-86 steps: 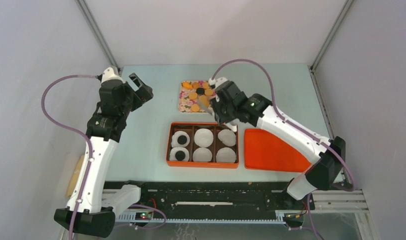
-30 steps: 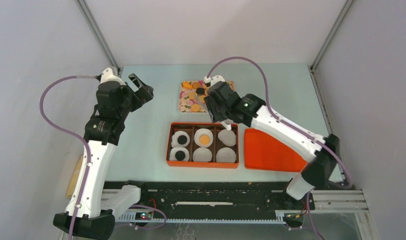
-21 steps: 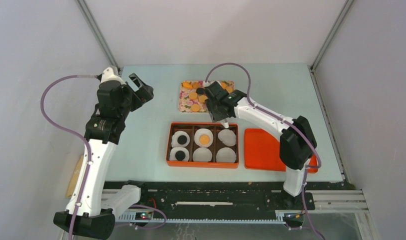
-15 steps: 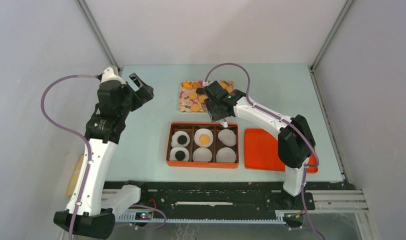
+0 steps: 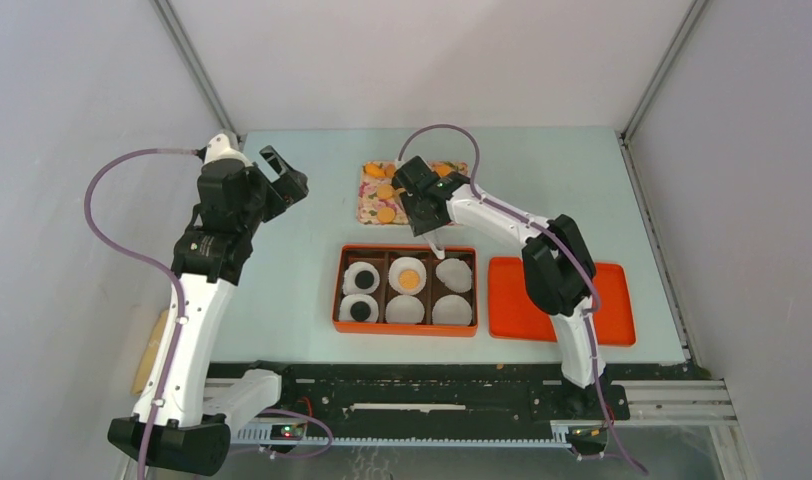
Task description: Pack the cookies
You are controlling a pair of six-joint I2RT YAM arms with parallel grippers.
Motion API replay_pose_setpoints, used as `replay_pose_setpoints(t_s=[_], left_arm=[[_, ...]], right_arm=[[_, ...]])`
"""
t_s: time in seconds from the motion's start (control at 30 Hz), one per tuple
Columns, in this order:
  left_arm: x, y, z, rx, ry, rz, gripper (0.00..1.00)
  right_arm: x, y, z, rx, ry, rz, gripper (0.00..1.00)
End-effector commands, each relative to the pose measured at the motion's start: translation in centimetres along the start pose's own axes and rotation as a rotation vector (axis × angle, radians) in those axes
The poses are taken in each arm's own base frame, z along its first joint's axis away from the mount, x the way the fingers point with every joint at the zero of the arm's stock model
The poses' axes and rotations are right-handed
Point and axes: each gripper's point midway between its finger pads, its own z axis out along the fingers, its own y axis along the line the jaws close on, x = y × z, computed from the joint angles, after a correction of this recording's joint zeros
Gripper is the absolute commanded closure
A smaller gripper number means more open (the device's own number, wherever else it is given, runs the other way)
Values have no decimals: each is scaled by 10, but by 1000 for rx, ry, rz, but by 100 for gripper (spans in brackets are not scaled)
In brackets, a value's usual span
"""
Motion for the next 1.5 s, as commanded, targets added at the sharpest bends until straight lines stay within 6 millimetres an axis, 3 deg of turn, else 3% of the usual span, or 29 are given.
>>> replay_pose_setpoints(t_s=[0.0, 0.1, 0.23, 0.37, 0.5, 0.7, 0.87, 1.0, 1.1, 1.23, 1.37, 1.47], left_arm=[[-2, 4, 2, -9, -19, 20, 4], [-2, 2, 2, -3, -15, 19, 4], [-2, 1, 0, 5, -17, 14, 4], [-4, 1, -4, 7, -29, 9, 4], [-3, 0, -4, 16, -24, -2, 4], [0, -2, -4, 27, -13, -16, 4], [-4, -4, -7, 34, -22, -16, 4], [-4, -5, -11, 39, -26, -17, 5], [-4, -5, -12, 41, -26, -16, 5], [-2, -9, -15, 56, -23, -17, 5], [-2, -9, -17, 59, -23, -14, 5], [-1, -6, -19, 52, -29, -13, 5]], right_arm=[[-25, -6, -12, 0, -62, 19, 60], [-25, -8, -17, -8, -63, 33, 77], [-29, -10, -36, -20, -99, 51, 88], [-31, -9, -80, -43, -173, 53, 92], [-20, -8, -125, -65, -230, 32, 93], [25, 3, -182, -147, -224, -38, 93], [87, 24, -222, -221, -174, -132, 93], [146, 37, -233, -246, -72, -180, 93], [175, 46, -237, -253, -28, -198, 93], [191, 58, -239, -255, -4, -218, 92], [207, 62, -228, -225, 45, -253, 92], [209, 68, -224, -226, 47, -272, 92]])
